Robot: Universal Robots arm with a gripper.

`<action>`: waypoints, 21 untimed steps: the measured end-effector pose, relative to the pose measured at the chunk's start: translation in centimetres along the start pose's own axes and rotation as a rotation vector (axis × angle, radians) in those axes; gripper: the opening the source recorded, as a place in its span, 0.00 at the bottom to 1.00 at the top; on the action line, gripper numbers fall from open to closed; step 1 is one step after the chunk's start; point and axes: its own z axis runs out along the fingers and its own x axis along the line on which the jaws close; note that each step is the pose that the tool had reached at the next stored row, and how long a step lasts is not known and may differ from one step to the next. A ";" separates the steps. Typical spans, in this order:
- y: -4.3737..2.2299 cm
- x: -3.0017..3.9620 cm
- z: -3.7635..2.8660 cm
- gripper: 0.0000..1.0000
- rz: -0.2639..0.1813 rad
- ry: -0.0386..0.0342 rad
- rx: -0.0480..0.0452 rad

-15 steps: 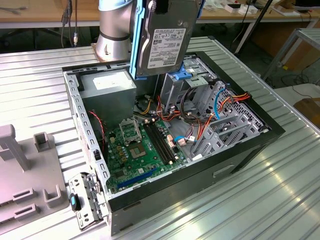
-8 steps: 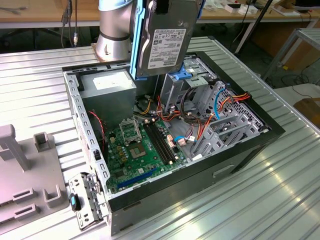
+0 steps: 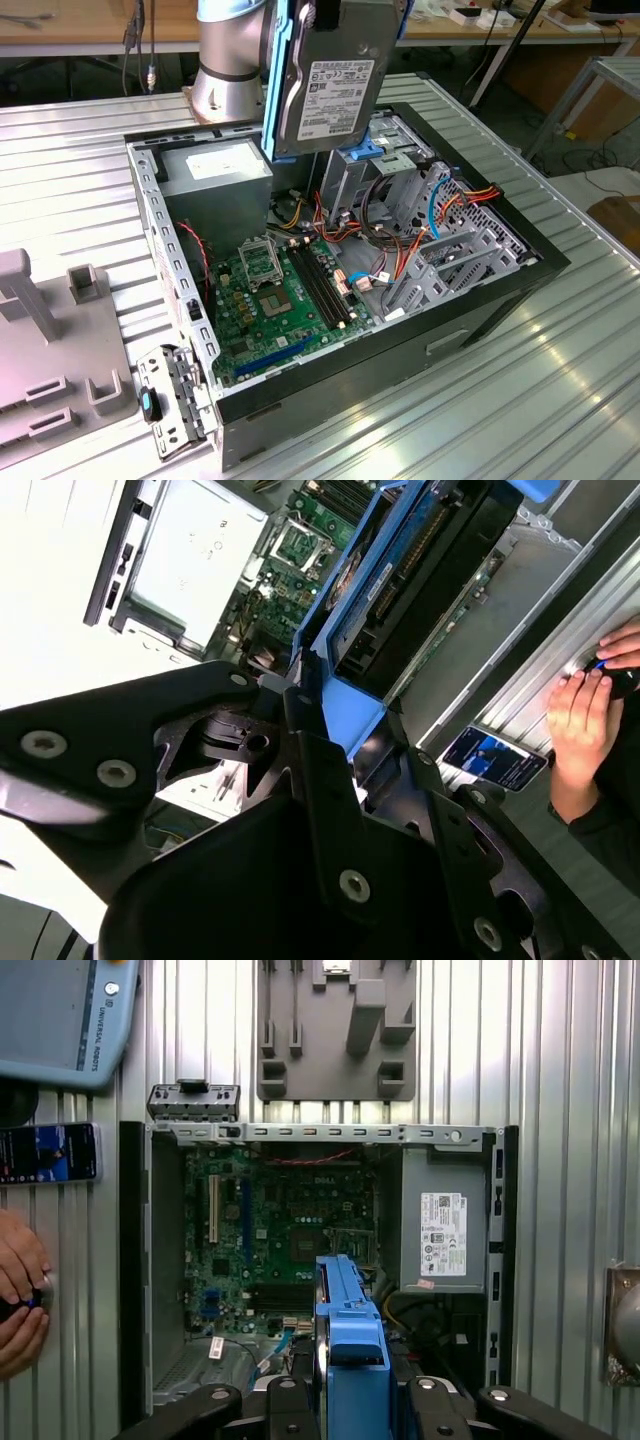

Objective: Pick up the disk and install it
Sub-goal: 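Insert the disk into the insertion slot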

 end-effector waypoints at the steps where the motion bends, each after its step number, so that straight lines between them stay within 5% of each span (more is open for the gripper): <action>1: -0.01 0.05 0.01 0.37 0.000 0.0000 0.0000; 21: -0.07 0.81 0.17 0.37 0.000 0.0000 0.0000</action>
